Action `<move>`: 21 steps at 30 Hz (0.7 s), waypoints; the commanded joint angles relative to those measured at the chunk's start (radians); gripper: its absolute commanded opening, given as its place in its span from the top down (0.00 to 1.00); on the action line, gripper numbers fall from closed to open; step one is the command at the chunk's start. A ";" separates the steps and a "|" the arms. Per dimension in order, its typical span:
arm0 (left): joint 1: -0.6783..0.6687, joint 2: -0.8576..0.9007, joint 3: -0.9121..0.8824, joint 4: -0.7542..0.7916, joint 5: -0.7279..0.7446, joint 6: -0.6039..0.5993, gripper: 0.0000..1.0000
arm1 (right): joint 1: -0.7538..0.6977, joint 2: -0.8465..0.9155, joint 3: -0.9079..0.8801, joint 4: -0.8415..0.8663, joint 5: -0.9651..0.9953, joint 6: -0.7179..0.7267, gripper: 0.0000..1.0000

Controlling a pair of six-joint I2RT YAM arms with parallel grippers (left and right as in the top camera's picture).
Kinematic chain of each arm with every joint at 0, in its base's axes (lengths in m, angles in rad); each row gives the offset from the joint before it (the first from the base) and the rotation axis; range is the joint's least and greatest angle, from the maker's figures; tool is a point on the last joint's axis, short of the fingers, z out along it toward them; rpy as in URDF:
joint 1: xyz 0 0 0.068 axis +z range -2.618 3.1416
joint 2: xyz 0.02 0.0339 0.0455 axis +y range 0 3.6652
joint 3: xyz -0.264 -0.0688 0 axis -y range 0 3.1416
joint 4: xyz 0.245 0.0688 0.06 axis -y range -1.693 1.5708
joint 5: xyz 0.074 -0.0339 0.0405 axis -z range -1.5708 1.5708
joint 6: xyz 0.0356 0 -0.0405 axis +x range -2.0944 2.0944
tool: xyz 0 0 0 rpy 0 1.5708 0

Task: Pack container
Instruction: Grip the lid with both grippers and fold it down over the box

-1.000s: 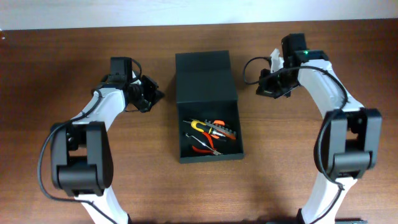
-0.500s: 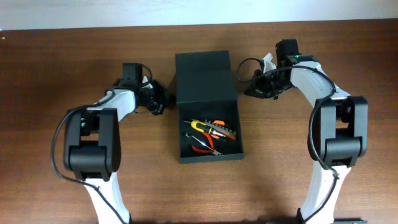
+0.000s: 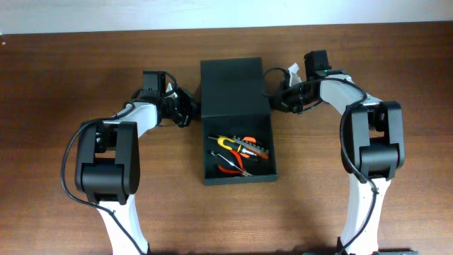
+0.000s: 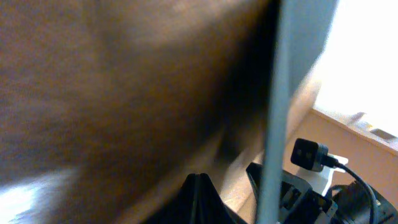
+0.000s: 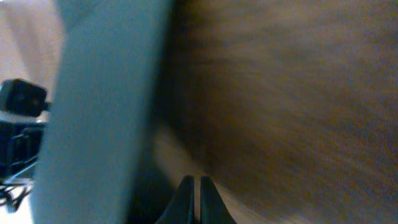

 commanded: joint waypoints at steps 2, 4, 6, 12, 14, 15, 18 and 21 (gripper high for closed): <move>0.003 0.014 0.008 0.071 0.088 -0.008 0.98 | 0.006 0.007 0.022 0.048 -0.103 -0.011 0.96; 0.003 0.014 0.008 0.110 0.116 -0.007 0.98 | 0.005 0.007 0.022 0.064 -0.122 -0.016 0.96; 0.004 0.014 0.008 0.133 0.137 -0.007 0.98 | 0.005 0.005 0.025 0.068 -0.150 -0.057 0.96; 0.007 0.014 0.012 0.195 0.194 0.024 0.98 | 0.005 -0.035 0.026 0.067 -0.160 -0.159 0.96; 0.007 0.014 0.024 0.202 0.214 0.045 0.98 | 0.005 -0.060 0.026 0.066 -0.161 -0.189 0.96; 0.007 0.014 0.032 0.205 0.228 0.061 0.98 | 0.005 -0.073 0.026 0.066 -0.160 -0.199 0.96; 0.007 0.013 0.063 0.209 0.282 0.113 0.98 | 0.005 -0.122 0.026 0.064 -0.156 -0.229 0.96; 0.007 0.013 0.103 0.209 0.344 0.157 0.98 | 0.005 -0.174 0.026 0.053 -0.149 -0.254 0.96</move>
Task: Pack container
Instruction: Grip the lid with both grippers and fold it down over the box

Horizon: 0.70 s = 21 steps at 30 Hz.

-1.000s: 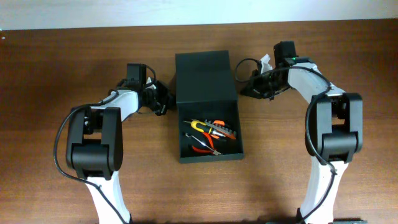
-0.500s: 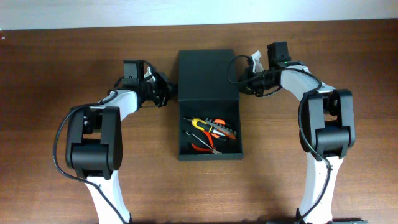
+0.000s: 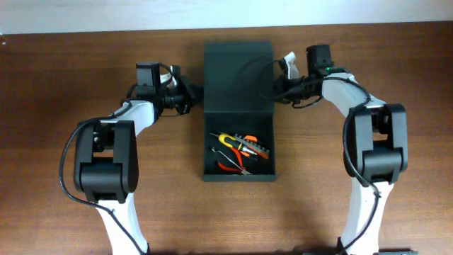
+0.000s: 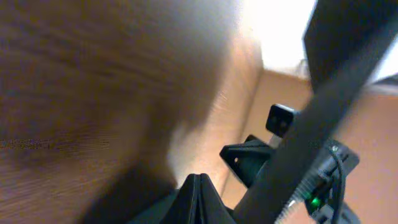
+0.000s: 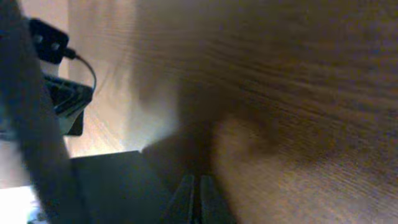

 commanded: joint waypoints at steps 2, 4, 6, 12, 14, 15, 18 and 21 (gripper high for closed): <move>-0.012 0.005 0.091 0.013 0.171 0.092 0.98 | 0.008 -0.146 0.025 -0.011 -0.043 -0.075 0.96; -0.012 0.005 0.116 0.013 0.200 0.100 0.98 | 0.008 -0.178 0.025 -0.028 -0.038 -0.090 0.96; -0.013 0.005 0.136 0.013 0.230 0.105 0.98 | 0.008 -0.212 0.025 -0.053 -0.010 -0.090 0.96; -0.018 -0.006 0.155 -0.003 0.286 0.133 0.98 | 0.008 -0.296 0.025 -0.169 0.035 -0.147 0.96; -0.019 -0.022 0.155 -0.058 0.284 0.176 0.98 | 0.009 -0.319 0.025 -0.216 0.051 -0.169 0.96; -0.019 -0.033 0.155 -0.099 0.281 0.207 0.98 | 0.009 -0.332 0.025 -0.243 0.059 -0.180 0.96; -0.019 -0.071 0.155 -0.256 0.238 0.307 0.98 | 0.009 -0.364 0.025 -0.317 0.063 -0.222 0.96; -0.021 -0.127 0.155 -0.460 0.150 0.437 0.98 | 0.009 -0.397 0.025 -0.389 0.089 -0.243 0.96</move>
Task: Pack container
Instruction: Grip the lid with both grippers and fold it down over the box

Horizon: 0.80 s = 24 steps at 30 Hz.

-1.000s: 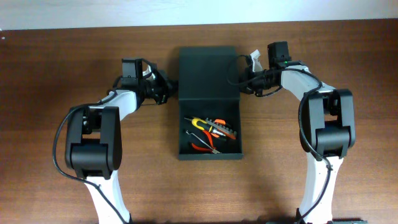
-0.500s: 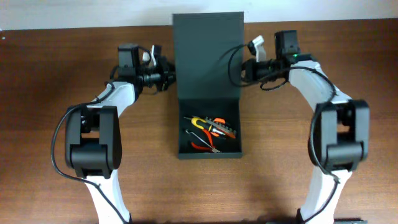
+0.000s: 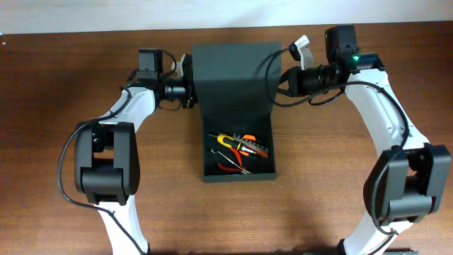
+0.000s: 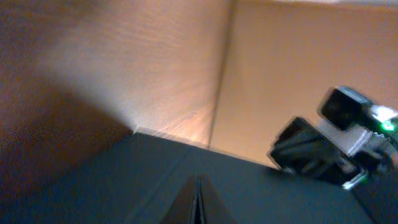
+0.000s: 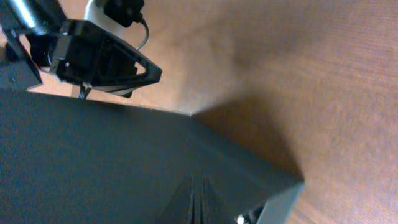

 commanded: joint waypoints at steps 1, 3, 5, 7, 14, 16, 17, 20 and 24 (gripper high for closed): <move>-0.003 -0.120 0.009 -0.136 -0.102 0.208 0.98 | 0.009 -0.071 0.018 -0.049 0.038 -0.052 0.96; -0.005 -0.161 0.009 -0.240 -0.174 0.264 0.98 | 0.009 -0.091 0.018 -0.093 0.062 -0.062 0.96; -0.007 -0.199 0.009 -0.320 -0.237 0.301 0.98 | 0.009 -0.108 0.018 -0.137 0.072 -0.081 0.96; -0.008 -0.235 0.009 -0.393 -0.292 0.327 0.98 | 0.010 -0.122 0.018 -0.185 0.089 -0.094 0.96; -0.010 -0.318 0.009 -0.574 -0.415 0.373 0.98 | 0.057 -0.137 0.018 -0.314 0.166 -0.123 0.96; -0.010 -0.330 0.009 -0.610 -0.449 0.377 0.98 | 0.080 -0.137 0.018 -0.333 0.203 -0.122 0.96; -0.010 -0.337 0.009 -0.627 -0.470 0.381 0.98 | 0.094 -0.137 0.018 -0.341 0.224 -0.122 0.96; -0.010 -0.357 0.009 -0.671 -0.542 0.381 0.98 | 0.122 -0.137 0.018 -0.351 0.272 -0.122 0.96; -0.010 -0.388 0.009 -0.709 -0.623 0.388 0.98 | 0.138 -0.145 0.018 -0.348 0.297 -0.122 0.96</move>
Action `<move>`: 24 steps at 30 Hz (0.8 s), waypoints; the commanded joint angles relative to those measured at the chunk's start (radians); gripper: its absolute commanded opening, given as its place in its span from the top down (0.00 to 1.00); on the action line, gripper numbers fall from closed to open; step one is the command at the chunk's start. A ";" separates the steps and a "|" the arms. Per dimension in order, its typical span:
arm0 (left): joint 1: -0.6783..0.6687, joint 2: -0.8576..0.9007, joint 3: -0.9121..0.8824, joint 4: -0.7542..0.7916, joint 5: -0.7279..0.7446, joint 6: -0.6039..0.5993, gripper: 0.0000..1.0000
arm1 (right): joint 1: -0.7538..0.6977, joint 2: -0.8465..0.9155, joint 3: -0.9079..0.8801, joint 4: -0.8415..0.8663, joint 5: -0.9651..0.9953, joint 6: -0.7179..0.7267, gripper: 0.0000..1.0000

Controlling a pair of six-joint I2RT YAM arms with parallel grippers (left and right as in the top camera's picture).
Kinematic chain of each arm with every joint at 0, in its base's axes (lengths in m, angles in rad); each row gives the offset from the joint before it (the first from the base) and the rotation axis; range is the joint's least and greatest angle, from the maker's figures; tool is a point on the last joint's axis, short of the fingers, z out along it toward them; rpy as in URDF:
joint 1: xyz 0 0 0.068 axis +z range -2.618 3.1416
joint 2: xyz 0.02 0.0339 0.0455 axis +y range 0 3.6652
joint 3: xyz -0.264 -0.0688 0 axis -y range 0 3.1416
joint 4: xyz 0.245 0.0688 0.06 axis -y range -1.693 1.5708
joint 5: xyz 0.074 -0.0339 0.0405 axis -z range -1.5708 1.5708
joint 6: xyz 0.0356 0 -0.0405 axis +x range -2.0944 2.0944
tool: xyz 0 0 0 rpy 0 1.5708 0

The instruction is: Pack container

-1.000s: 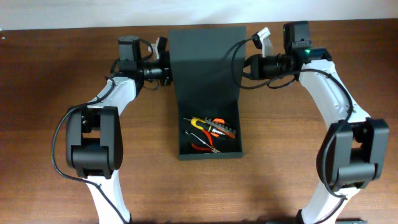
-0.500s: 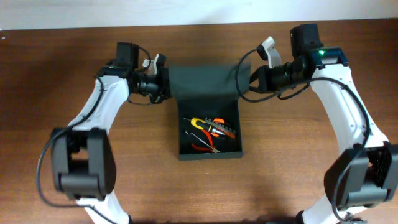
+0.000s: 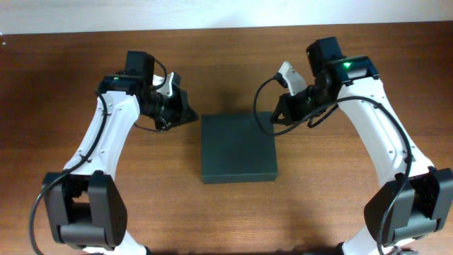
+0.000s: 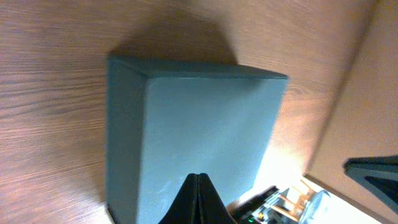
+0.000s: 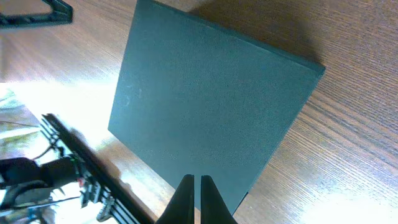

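The black container [image 3: 238, 147] sits mid-table with its lid flat down, so its contents are hidden. My left gripper [image 3: 187, 117] hovers off the box's far left corner with its fingers pressed together on nothing. My right gripper [image 3: 274, 117] hovers off the far right corner, also shut and empty. In the left wrist view the closed box [image 4: 205, 124] lies beyond the shut gripper [image 4: 198, 178]. From the right wrist the flat lid [image 5: 211, 106] shows beyond the shut gripper [image 5: 194, 179].
The brown wooden table [image 3: 71, 198] carries only the box. A pale strip [image 3: 212, 14] runs along the table's far edge. A black frame [image 5: 37, 15] shows at the top left of the right wrist view.
The lid, which stood tilted up over the box between both grippers, now lies flat on it. The tools inside are covered. Both grippers have come away to the box's far corners.
First the lid lay open behind the box, tools showing, with a shut gripper at each side of it. At the two later moments it stood raised, then leaning over the box. Now the box is closed and both grippers are off it.
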 commanded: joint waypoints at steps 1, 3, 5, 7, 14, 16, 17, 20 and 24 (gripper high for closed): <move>-0.002 -0.061 0.008 -0.024 -0.123 0.032 0.98 | 0.008 -0.036 0.017 0.004 0.059 -0.014 0.96; -0.002 -0.083 0.008 -0.041 -0.164 0.032 0.92 | 0.008 -0.049 0.017 0.007 0.077 -0.013 0.91; -0.002 -0.108 0.008 -0.061 -0.197 0.032 0.46 | 0.008 -0.070 0.017 0.003 0.099 -0.010 0.30; -0.002 -0.130 0.010 -0.082 -0.217 0.032 0.00 | 0.008 -0.098 0.017 -0.005 0.121 -0.010 0.01; -0.002 -0.180 0.073 -0.204 -0.222 0.035 0.00 | 0.008 -0.268 0.017 -0.045 0.220 -0.011 0.01; -0.002 -0.193 0.103 -0.245 -0.221 0.058 0.00 | 0.008 -0.335 0.017 -0.063 0.252 -0.011 0.01; -0.002 -0.202 0.117 -0.262 -0.221 0.083 0.00 | 0.008 -0.370 0.017 -0.075 0.265 -0.011 0.01; -0.002 -0.257 0.137 -0.284 -0.226 0.122 0.00 | 0.008 -0.486 0.014 -0.121 0.285 -0.014 0.01; -0.002 -0.384 0.137 -0.301 -0.295 0.122 0.01 | 0.008 -0.652 0.000 -0.157 0.307 -0.014 0.01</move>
